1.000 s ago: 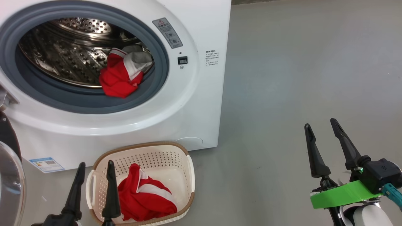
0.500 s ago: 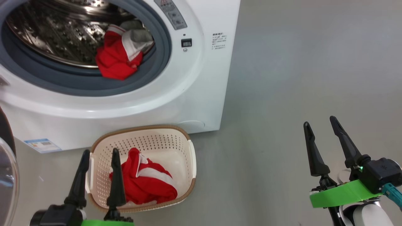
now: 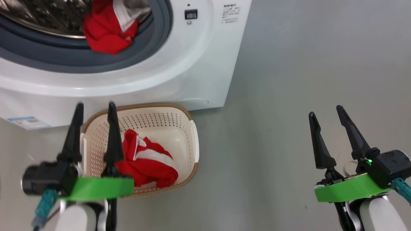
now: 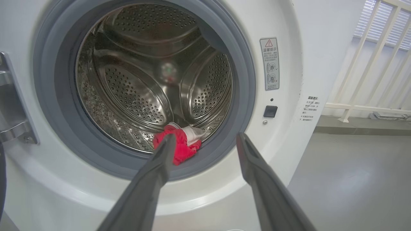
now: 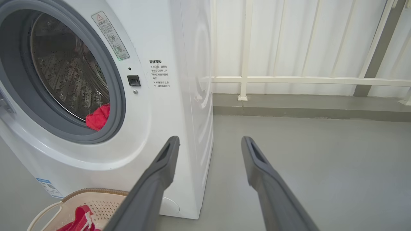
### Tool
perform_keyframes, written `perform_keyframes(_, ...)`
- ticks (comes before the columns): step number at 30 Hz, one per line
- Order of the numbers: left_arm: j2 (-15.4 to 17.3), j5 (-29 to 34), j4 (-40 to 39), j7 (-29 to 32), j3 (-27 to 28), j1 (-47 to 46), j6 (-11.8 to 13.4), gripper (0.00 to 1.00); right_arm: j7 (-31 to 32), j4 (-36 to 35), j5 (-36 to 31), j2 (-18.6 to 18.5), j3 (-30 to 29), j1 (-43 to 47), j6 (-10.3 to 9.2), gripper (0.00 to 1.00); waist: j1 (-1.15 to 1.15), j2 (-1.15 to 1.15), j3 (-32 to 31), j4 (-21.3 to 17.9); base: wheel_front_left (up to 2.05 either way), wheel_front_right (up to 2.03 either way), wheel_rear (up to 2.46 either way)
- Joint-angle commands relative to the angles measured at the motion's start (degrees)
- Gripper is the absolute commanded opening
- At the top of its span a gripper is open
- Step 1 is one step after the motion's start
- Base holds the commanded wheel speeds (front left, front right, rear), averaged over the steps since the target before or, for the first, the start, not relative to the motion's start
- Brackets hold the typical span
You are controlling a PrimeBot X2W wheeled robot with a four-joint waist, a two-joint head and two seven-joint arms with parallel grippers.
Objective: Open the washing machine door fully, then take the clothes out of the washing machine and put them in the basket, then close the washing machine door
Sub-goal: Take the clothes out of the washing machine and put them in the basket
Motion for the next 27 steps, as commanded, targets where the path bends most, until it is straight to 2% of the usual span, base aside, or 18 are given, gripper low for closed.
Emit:
perform_keyframes(1,1.34,-0.67,-0.01,-0.43,1.84,-3.92,-0.55,1.0,-0.37,-1.52,0.43,-0.26,1.63,-1.65,0.35,1.0,0.0,0.0,2.77,-0.53,0.0,0.0,0.0)
perform_keyframes(14,4.57,-2.87,12.91,1.46,2.99,-23.38,-3.11,1.0,-0.37,-1.83,1.97,-0.26,3.07,-5.05,0.35,1.0,0.0,0.0,9.68,-2.38,0.0,0.0,0.0)
perform_keyframes(21,7.09,-2.34,19.27,3.77,2.97,-33.63,-3.16,1.0,-0.37,-2.12,2.65,-0.26,3.44,-6.53,0.35,1.0,0.0,0.0,12.97,-3.44,0.0,0.0,0.0)
perform_keyframes(27,8.73,-2.14,28.45,4.51,3.01,-42.62,-3.11,1.0,-0.37,-2.49,2.4,-0.26,3.96,-8.18,0.35,1.0,0.0,0.0,15.97,-4.38,0.0,0.0,0.0)
